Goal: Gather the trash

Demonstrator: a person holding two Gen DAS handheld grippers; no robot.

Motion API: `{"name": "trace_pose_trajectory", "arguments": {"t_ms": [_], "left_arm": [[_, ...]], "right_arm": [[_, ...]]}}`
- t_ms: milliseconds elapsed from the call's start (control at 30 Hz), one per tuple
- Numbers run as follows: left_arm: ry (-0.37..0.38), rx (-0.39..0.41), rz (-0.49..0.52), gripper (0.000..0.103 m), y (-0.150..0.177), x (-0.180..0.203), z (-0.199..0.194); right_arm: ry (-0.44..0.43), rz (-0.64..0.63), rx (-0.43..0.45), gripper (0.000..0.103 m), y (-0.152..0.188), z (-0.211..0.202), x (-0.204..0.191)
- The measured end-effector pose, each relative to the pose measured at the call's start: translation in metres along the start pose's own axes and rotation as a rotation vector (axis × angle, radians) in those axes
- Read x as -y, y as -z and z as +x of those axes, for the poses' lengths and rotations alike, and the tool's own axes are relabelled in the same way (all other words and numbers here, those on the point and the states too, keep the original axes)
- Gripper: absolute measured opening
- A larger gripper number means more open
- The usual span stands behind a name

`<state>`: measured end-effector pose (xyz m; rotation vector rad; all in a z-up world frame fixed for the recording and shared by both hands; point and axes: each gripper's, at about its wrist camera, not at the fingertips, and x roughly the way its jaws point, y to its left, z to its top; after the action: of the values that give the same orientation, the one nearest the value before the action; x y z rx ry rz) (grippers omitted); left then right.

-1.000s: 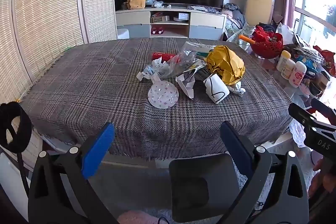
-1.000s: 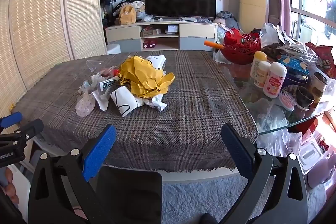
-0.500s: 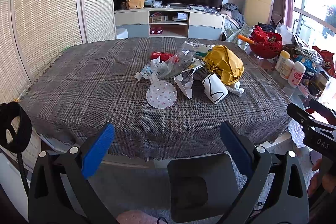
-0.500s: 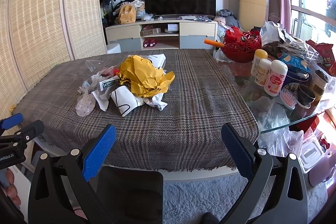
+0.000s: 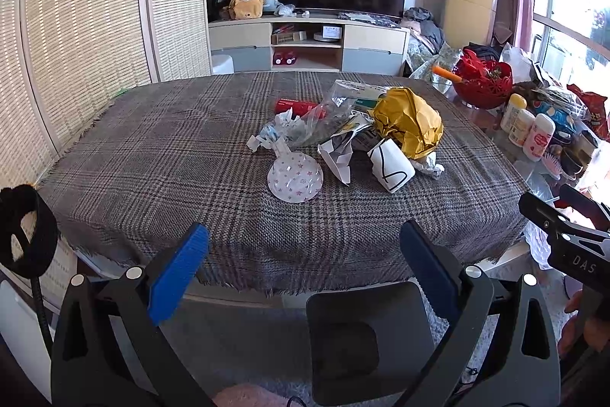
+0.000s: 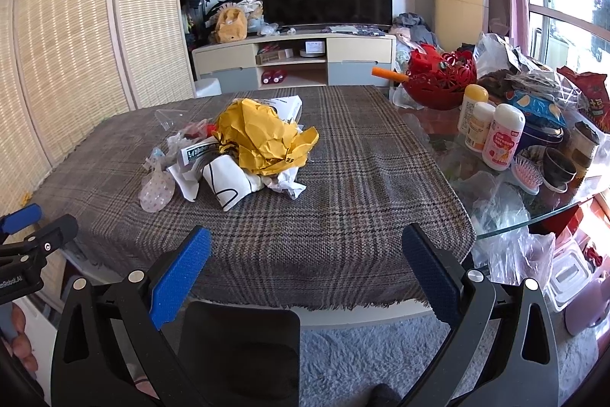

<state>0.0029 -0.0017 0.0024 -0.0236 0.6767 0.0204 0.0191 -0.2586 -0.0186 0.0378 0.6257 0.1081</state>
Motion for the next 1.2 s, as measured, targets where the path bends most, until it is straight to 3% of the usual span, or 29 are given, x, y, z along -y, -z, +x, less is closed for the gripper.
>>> {"name": "trace_pose_trajectory", "arguments": {"t_ms": [967, 1200], "left_arm": [[0.011, -0.004, -0.001, 0.095, 0.0002, 0.0017, 0.0001], [0.022, -0.006, -0.007, 0.095, 0.0014, -0.0007, -0.0008]], "right_arm": [[-0.016, 0.023, -0.021, 0.1, 0.0006, 0.0029, 0.0061], [-0.059, 0.038, -0.036, 0.1, 0.002, 0.0047, 0.0076]]}}
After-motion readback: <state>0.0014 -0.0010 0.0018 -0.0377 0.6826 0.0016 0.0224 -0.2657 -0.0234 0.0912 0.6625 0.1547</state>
